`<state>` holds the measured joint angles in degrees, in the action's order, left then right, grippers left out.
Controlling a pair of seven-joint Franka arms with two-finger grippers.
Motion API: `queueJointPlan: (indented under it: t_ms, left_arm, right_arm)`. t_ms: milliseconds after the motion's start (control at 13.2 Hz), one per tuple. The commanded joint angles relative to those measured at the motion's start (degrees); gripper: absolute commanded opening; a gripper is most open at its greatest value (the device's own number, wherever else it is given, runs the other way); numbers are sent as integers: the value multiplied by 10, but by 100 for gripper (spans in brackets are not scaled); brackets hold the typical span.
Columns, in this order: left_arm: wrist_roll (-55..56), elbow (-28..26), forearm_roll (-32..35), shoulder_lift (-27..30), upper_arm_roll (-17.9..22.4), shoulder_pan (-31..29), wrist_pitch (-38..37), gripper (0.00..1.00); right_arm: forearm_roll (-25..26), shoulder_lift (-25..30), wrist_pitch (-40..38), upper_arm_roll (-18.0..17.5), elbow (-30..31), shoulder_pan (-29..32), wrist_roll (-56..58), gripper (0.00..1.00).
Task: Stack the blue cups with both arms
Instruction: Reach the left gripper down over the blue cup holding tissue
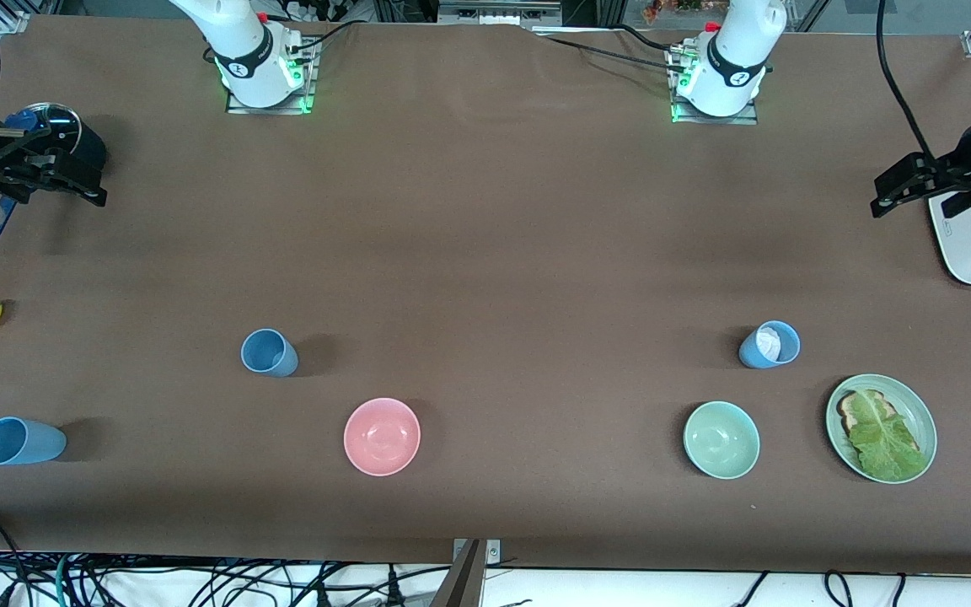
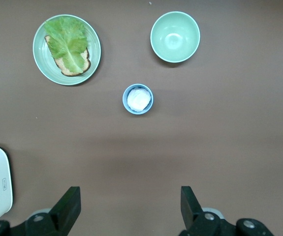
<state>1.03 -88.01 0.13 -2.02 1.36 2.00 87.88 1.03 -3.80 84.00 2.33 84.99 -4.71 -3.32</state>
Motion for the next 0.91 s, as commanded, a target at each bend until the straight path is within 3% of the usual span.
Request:
queueJointPlan:
  t_ms: [0,151,302,832]
  left_arm:
    - [-6,19,-10,-32,0,3,33,85]
    - [-7,17,-11,-62,1,3,55,87]
    - [-9,15,-11,-83,1,-2,74,99]
    - [-14,-2,-9,-156,1,-21,127,100]
  right_arm:
    - [9,-1,-12,0,-13,0,4,100]
    - [10,0,-12,0,-13,0,4,100]
    - [10,0,-12,0,-13,0,4,100]
    - [6,1,-12,2,-13,0,9,100]
